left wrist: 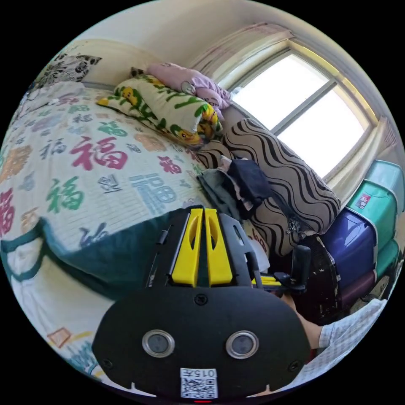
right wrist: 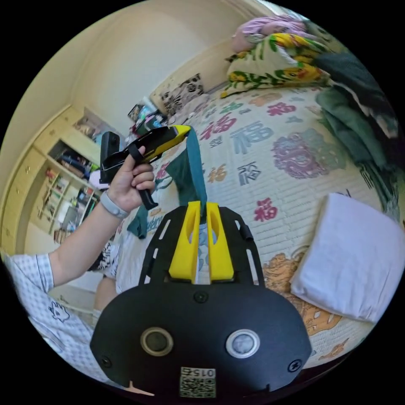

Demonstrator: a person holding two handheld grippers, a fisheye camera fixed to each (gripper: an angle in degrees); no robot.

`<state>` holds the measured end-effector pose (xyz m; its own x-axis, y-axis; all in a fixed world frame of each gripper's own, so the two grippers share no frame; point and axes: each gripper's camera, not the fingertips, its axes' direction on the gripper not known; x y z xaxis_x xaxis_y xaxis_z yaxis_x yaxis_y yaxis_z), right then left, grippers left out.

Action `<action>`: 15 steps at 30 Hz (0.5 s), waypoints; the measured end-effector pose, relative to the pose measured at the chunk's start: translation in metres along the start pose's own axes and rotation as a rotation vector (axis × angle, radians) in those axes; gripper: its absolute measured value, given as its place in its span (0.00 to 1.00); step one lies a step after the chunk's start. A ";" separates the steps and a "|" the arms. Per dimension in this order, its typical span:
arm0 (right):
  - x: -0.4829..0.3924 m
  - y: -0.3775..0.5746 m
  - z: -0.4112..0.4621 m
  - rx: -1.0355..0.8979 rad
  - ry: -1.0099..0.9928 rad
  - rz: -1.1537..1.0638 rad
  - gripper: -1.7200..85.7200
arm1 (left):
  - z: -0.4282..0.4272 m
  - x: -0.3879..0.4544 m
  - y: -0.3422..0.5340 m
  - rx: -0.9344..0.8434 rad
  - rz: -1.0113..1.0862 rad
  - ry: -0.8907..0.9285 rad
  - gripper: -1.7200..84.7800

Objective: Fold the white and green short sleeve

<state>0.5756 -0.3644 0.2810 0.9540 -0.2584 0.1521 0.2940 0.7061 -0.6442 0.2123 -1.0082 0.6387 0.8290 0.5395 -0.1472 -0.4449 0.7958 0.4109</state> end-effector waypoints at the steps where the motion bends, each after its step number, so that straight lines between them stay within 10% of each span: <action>1: 0.021 -0.002 0.002 -0.003 0.006 0.063 0.03 | 0.032 0.005 -0.009 -0.041 0.000 0.016 0.04; 8: 0.083 0.016 0.030 -0.091 0.079 0.172 0.02 | 0.089 0.017 0.023 -0.167 -0.044 0.051 0.11; 15: 0.029 0.039 0.072 -0.098 -0.002 -0.021 0.04 | -0.122 0.038 0.131 -0.101 0.076 -0.037 0.11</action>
<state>0.6185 -0.2972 0.3141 0.9477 -0.2711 0.1683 0.3072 0.6324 -0.7112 0.1438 -0.8499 0.5776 0.8026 0.5904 -0.0851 -0.5374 0.7775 0.3267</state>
